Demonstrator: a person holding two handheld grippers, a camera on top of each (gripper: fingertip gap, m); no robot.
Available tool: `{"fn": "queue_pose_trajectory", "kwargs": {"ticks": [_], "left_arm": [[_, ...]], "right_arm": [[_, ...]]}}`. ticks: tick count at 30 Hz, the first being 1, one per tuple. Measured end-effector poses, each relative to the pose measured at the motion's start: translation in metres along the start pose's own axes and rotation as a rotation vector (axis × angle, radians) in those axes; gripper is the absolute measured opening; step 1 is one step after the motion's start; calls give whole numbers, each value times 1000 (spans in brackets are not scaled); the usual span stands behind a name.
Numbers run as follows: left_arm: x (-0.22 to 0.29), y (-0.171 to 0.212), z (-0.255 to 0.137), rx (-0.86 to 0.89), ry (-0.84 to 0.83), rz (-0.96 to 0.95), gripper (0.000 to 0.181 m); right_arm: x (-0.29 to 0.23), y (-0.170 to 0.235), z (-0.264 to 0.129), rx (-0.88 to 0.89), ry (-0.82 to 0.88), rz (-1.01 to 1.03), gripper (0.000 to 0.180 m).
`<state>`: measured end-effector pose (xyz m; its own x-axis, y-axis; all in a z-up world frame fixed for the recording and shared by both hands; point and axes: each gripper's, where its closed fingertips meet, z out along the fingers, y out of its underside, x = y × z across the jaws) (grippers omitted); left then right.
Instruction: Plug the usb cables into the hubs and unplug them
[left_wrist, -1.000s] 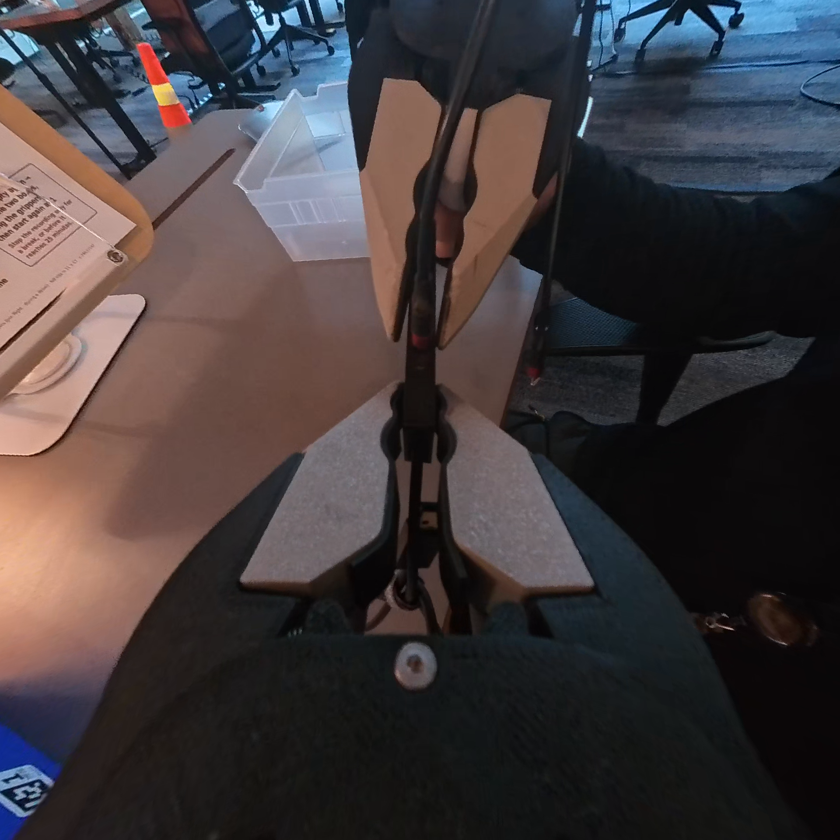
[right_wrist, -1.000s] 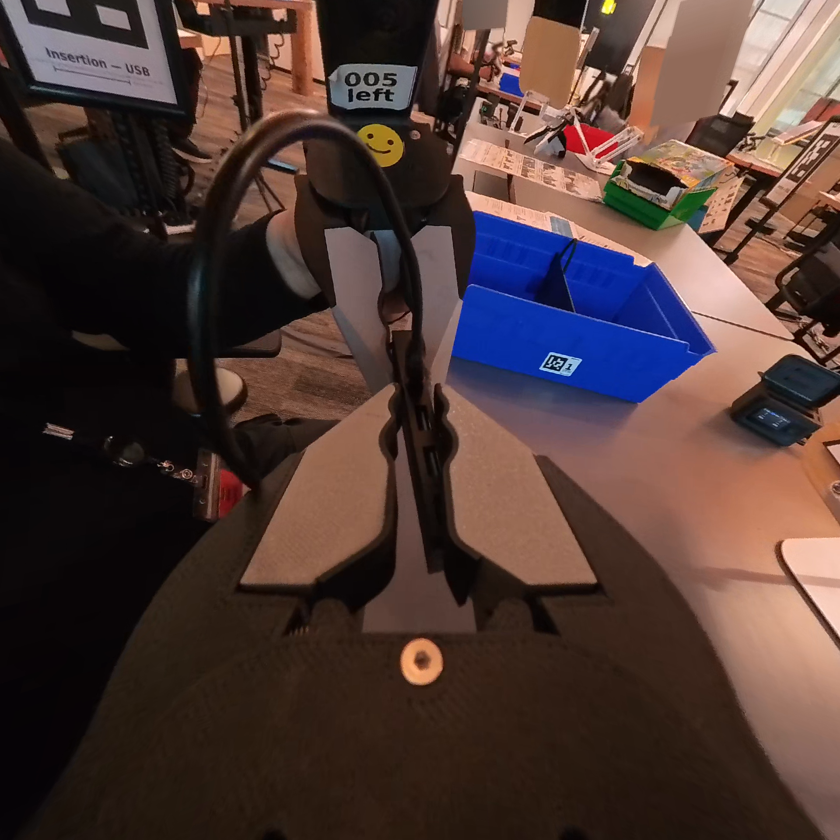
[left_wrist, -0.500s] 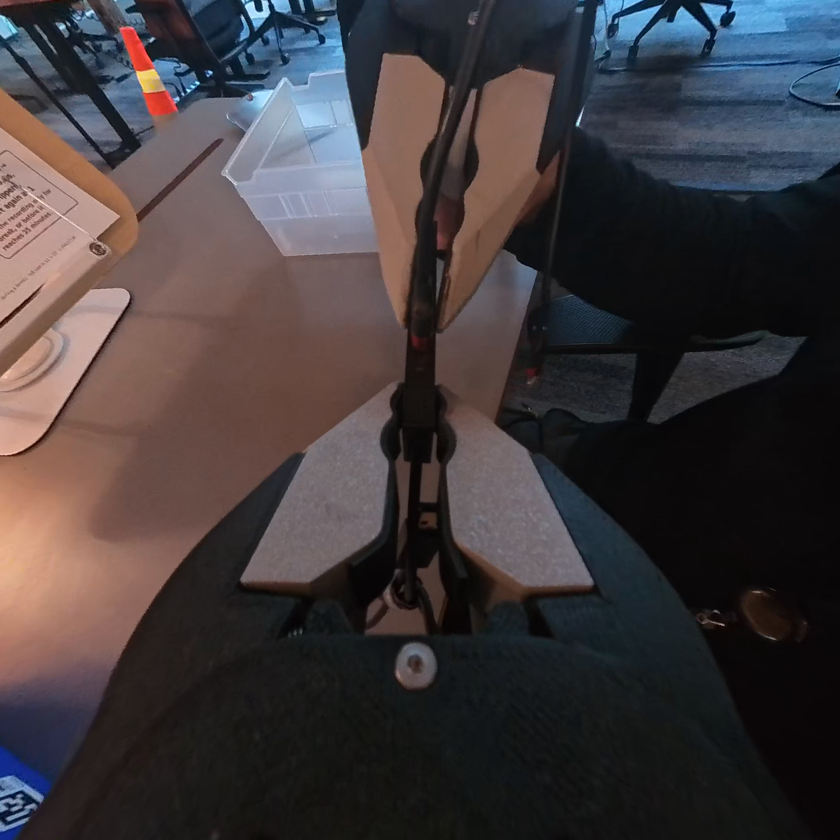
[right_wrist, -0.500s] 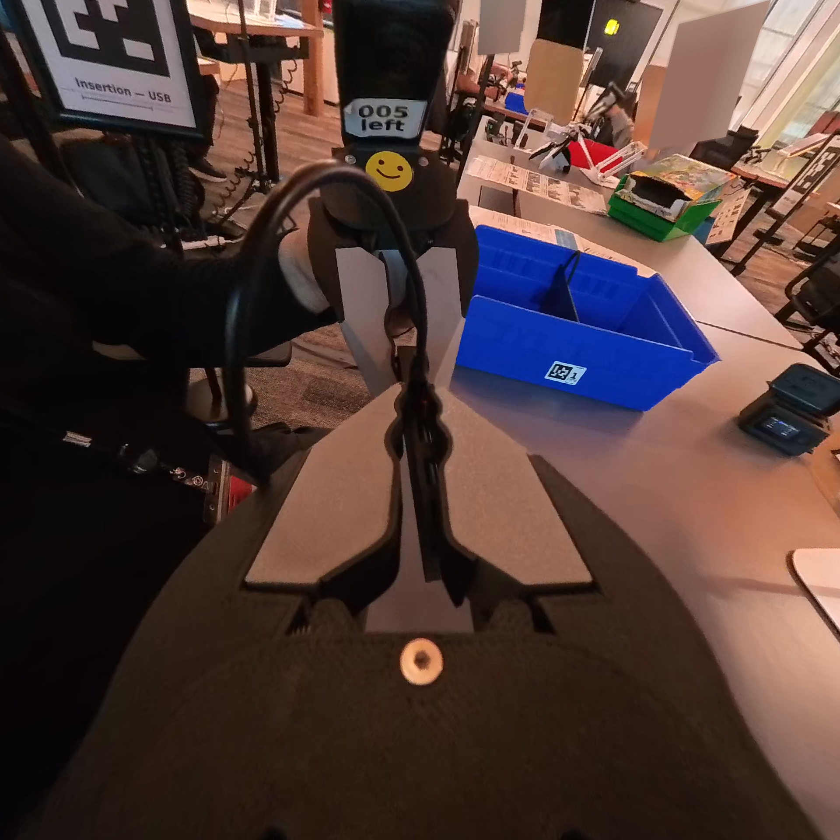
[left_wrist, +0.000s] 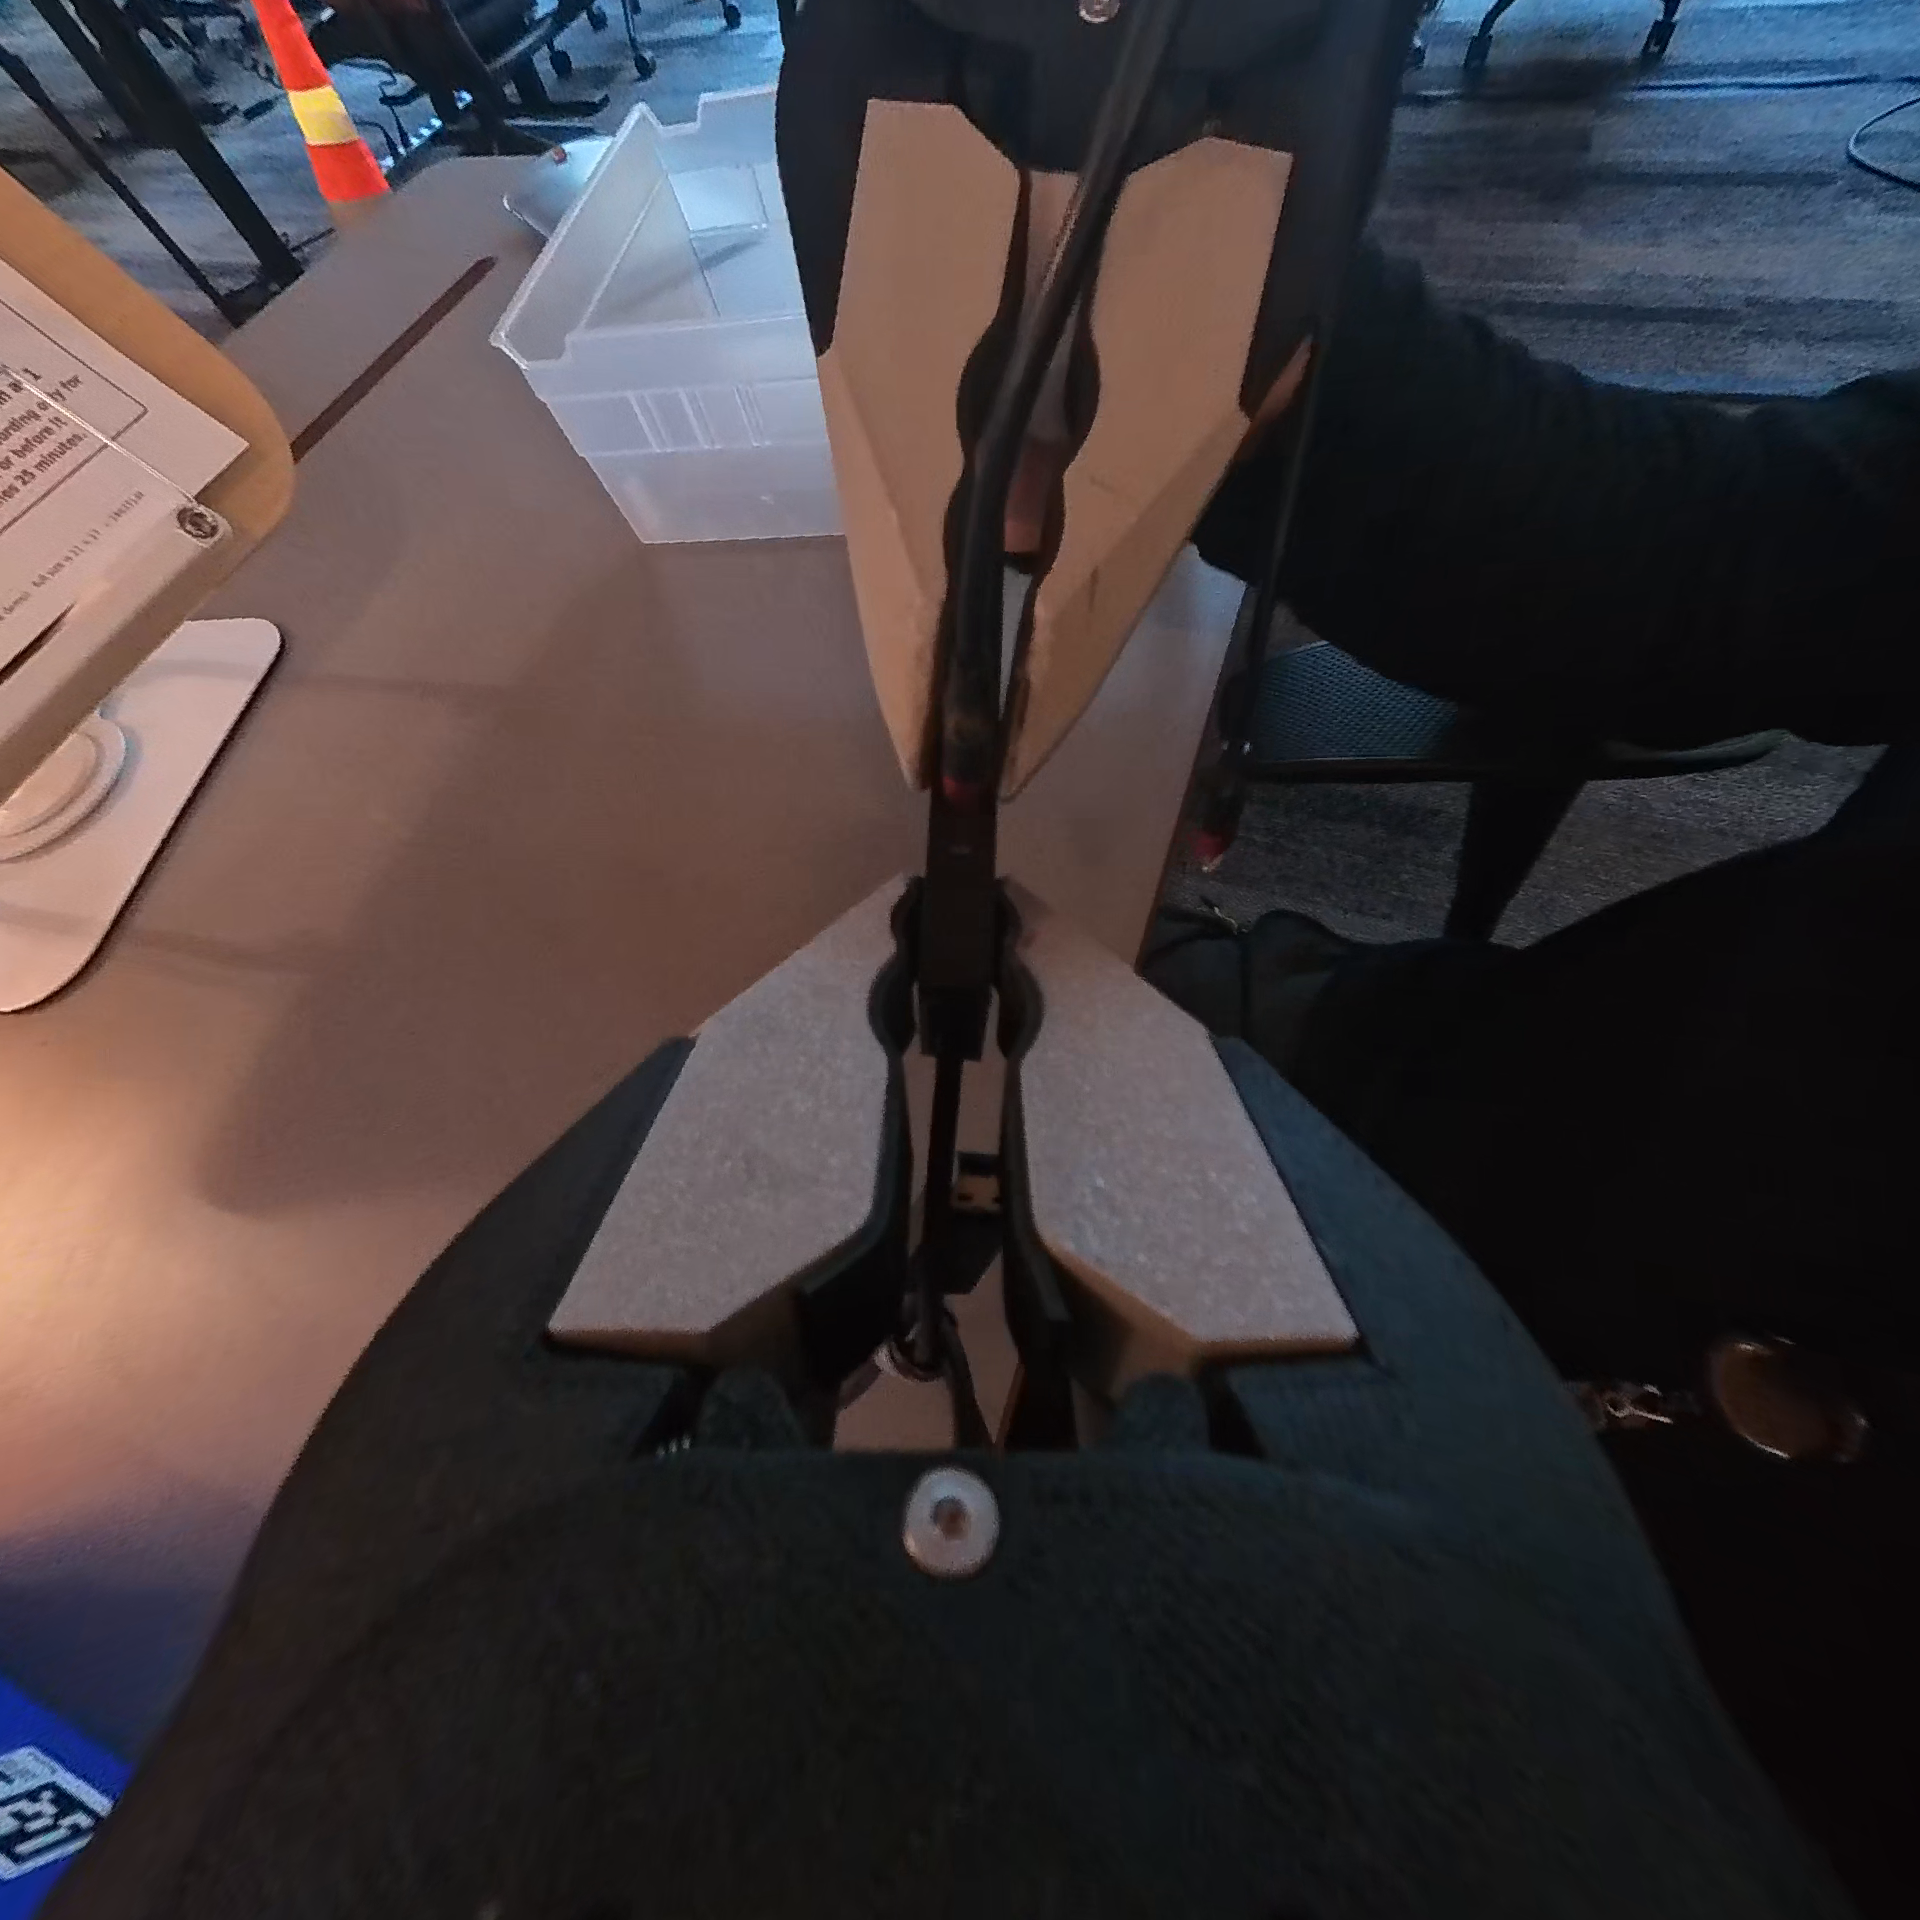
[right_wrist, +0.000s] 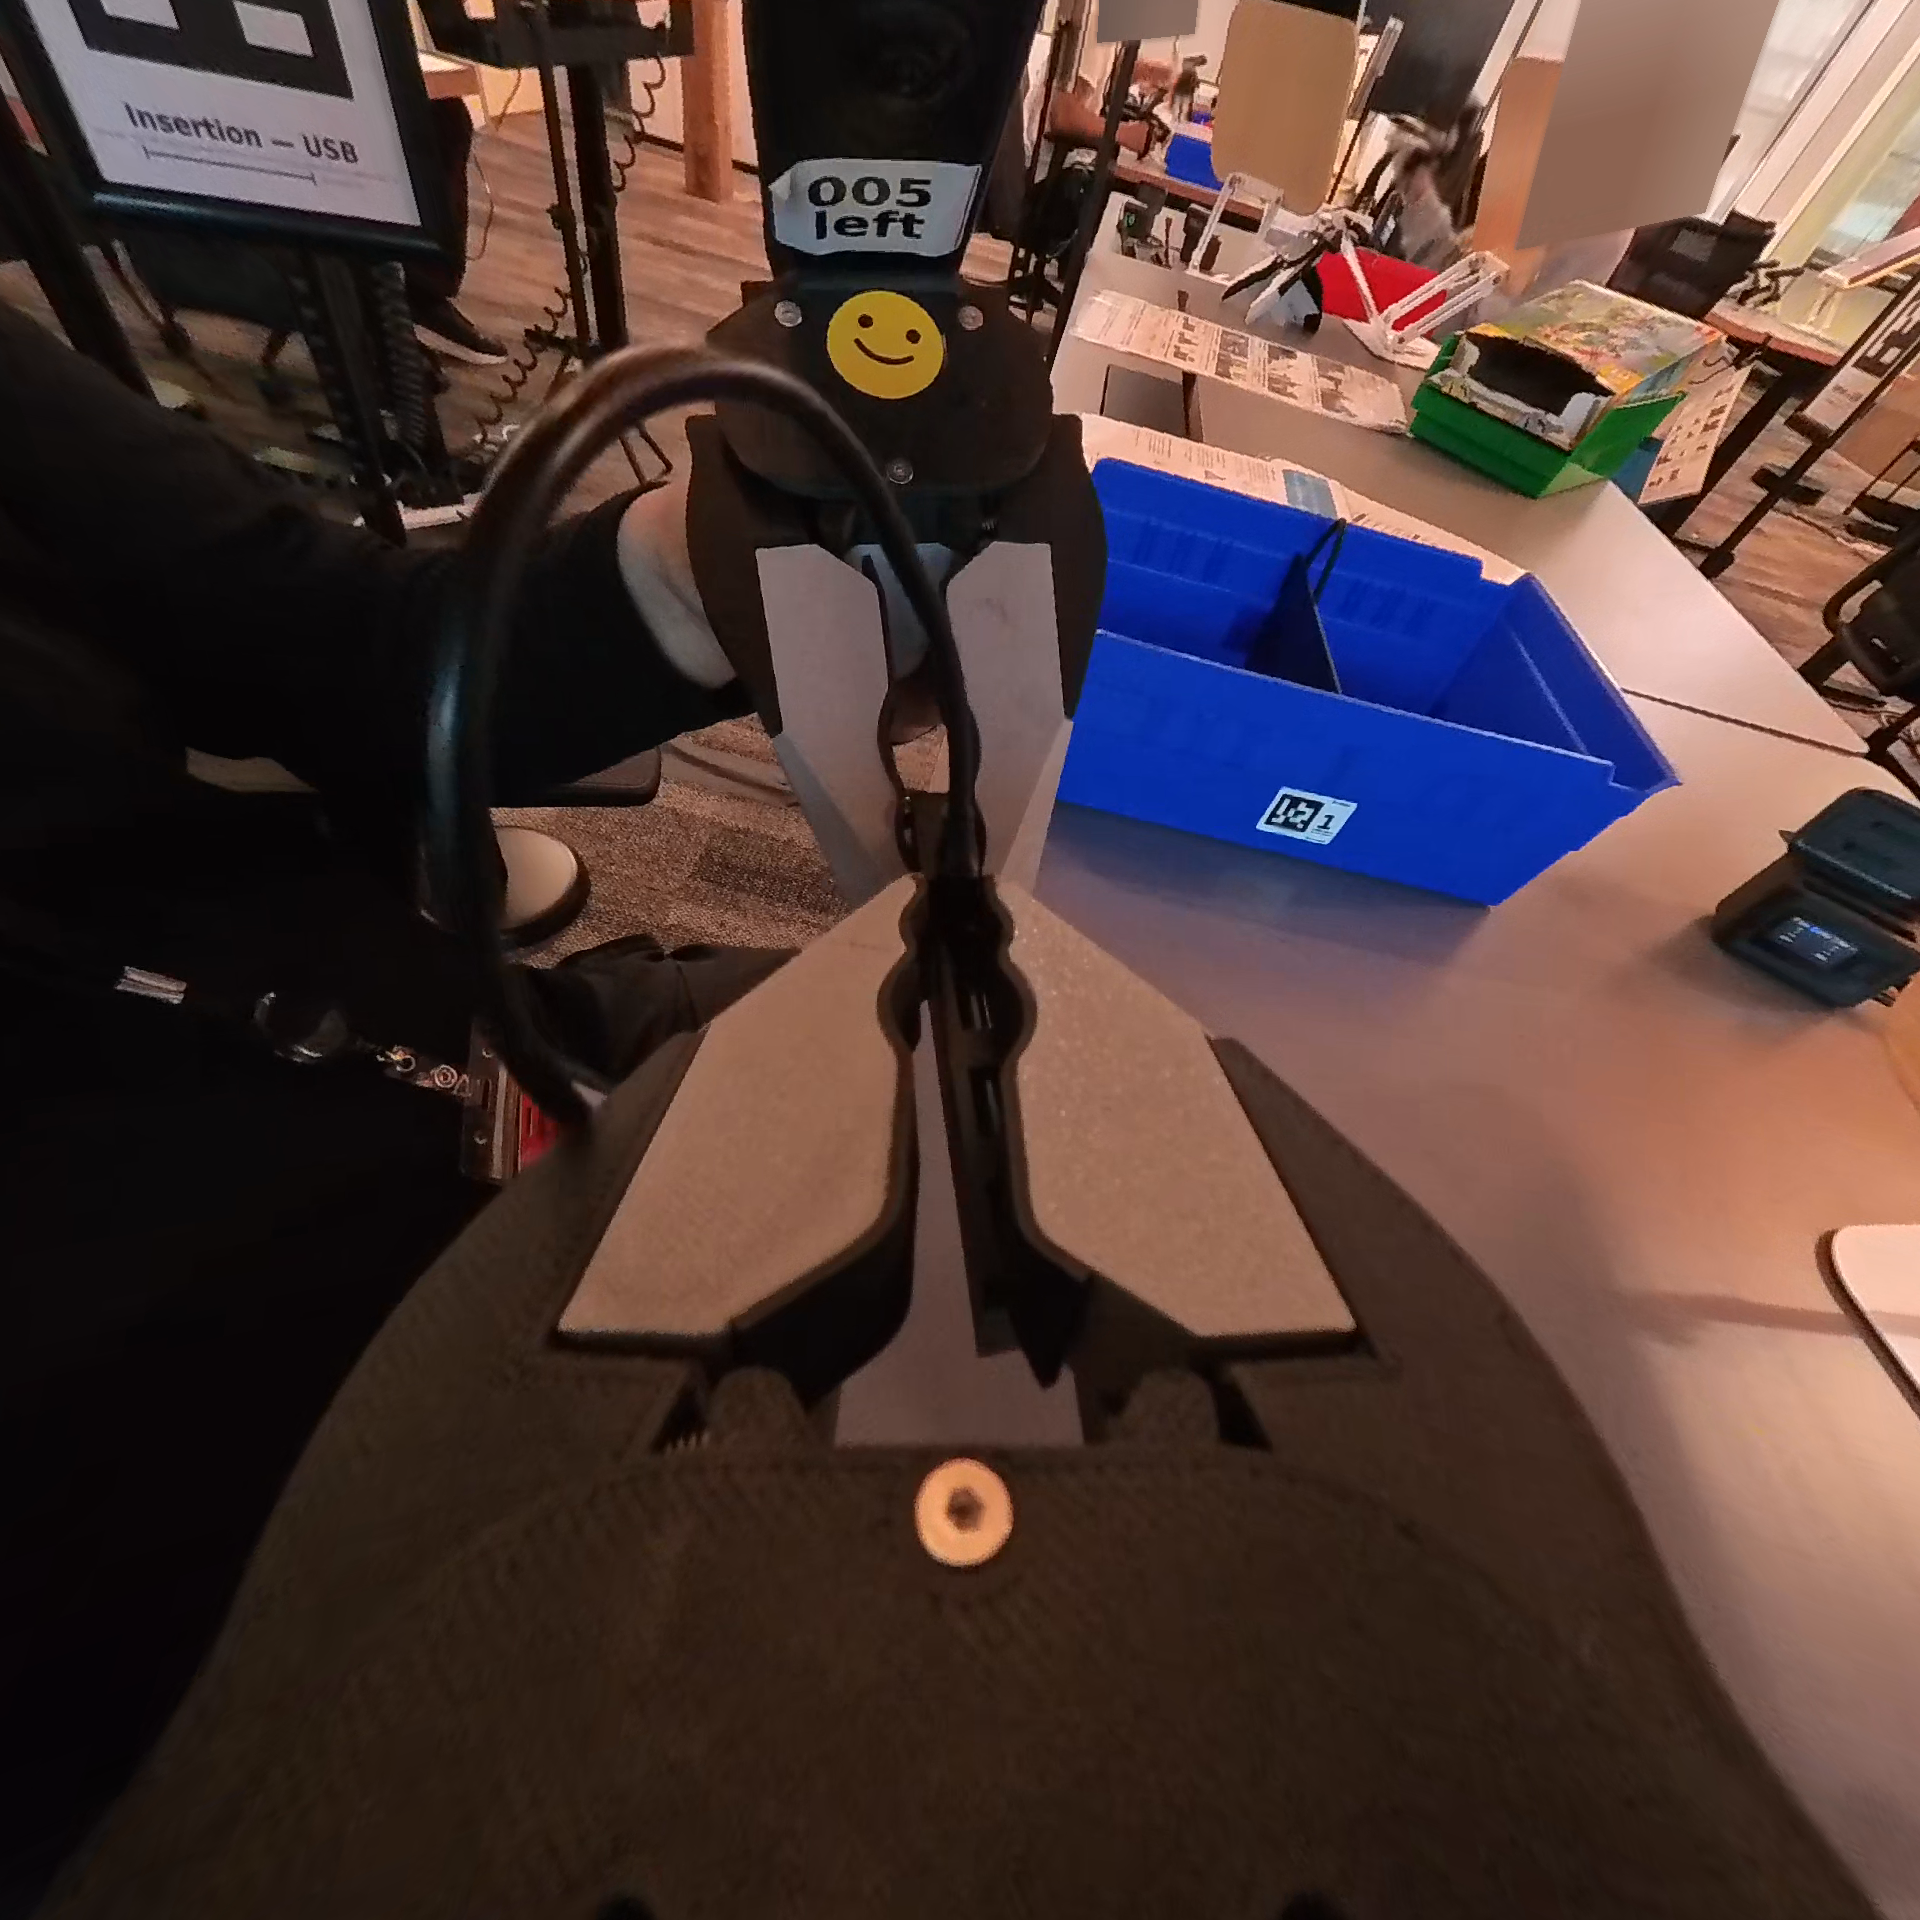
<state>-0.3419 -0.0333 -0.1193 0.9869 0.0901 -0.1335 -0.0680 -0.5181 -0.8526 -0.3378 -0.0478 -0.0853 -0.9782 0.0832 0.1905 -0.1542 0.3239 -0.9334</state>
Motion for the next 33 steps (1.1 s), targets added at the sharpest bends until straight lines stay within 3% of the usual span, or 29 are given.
{"fn": "queue_pose_trajectory", "kwargs": {"ticks": [12,33], "left_arm": [[-4,13,10,-115,-84,79,9],[1,-23,-9,180,38,-47,9]], "right_arm": [[-1,16,6,-114,26,-53,6],[4,-31,0,213,-8,92,3]]}}
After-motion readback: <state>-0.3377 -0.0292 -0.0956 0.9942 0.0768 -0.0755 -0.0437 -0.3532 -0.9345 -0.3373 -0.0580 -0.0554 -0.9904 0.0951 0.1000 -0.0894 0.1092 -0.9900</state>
